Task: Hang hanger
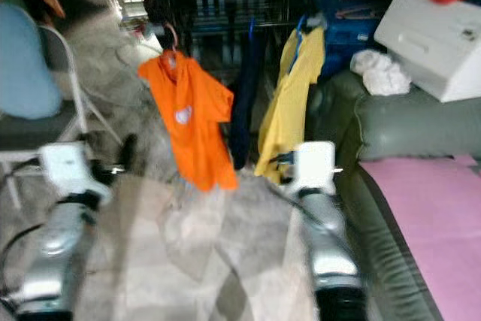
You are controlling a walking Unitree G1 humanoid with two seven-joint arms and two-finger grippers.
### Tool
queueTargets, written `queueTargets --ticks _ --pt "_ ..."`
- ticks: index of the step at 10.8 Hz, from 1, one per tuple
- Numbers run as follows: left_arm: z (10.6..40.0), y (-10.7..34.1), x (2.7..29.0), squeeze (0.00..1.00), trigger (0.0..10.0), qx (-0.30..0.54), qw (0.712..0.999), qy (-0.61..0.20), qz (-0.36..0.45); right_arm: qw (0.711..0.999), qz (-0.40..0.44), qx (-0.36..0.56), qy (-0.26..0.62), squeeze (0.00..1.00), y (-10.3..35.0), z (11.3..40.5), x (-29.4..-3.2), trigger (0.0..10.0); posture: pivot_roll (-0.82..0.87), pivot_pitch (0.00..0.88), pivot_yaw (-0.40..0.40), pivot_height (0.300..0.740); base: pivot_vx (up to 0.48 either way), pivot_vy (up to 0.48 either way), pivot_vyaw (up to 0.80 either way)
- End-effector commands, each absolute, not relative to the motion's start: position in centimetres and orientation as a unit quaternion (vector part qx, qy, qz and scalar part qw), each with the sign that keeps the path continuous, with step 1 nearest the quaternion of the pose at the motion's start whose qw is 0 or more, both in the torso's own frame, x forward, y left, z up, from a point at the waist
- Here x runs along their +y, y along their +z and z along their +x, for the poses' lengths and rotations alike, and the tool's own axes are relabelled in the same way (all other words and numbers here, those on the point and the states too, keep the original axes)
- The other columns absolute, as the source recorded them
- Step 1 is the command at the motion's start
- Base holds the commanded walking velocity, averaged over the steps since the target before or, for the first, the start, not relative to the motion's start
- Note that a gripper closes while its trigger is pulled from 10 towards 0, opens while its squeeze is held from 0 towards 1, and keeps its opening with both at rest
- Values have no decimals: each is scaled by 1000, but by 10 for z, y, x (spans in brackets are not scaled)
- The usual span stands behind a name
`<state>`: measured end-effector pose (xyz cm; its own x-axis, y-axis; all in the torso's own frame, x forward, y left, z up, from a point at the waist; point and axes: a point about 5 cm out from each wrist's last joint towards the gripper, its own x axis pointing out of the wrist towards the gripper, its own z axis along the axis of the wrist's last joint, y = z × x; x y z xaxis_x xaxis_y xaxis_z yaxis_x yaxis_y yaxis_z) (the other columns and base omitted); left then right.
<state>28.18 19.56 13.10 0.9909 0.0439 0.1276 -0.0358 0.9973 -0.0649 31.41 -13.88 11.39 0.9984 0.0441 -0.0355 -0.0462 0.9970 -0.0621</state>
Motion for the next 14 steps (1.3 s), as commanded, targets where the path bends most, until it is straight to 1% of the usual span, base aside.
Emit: queueTargets --ticks 1,3,5,7,10,13,14 --pt "283 132 191 0 10000 -66 997 15 -31 999 -33 16 15 0 116 316 -147 10000 -40 62 39 740 379 292 0" --pt "281 131 191 0 10000 -65 997 14 -27 999 -34 14 18 0 117 317 -147 10000 -38 59 39 740 349 330 0" --pt "278 128 198 0 10000 -62 997 28 -29 999 -34 15 24 0 116 318 -146 10000 -30 48 37 740 321 356 0" --pt "278 123 200 0 10000 -53 998 24 -23 999 -32 17 24 0 113 320 -145 10000 -26 0 52 740 287 386 0" --pt "276 119 190 0 10000 -46 999 -14 -7 999 -39 13 2 0 116 326 -149 10000 -21 0 71 740 288 385 0" --pt "269 119 185 0 10000 -42 999 -24 -6 999 -41 18 -13 0 113 331 -147 10000 -1 0 84 740 331 348 0" --pt "265 115 185 0 10000 -31 999 -20 -2 999 -33 20 -16 0 111 330 -144 10000 11 0 89 740 0 0 0"
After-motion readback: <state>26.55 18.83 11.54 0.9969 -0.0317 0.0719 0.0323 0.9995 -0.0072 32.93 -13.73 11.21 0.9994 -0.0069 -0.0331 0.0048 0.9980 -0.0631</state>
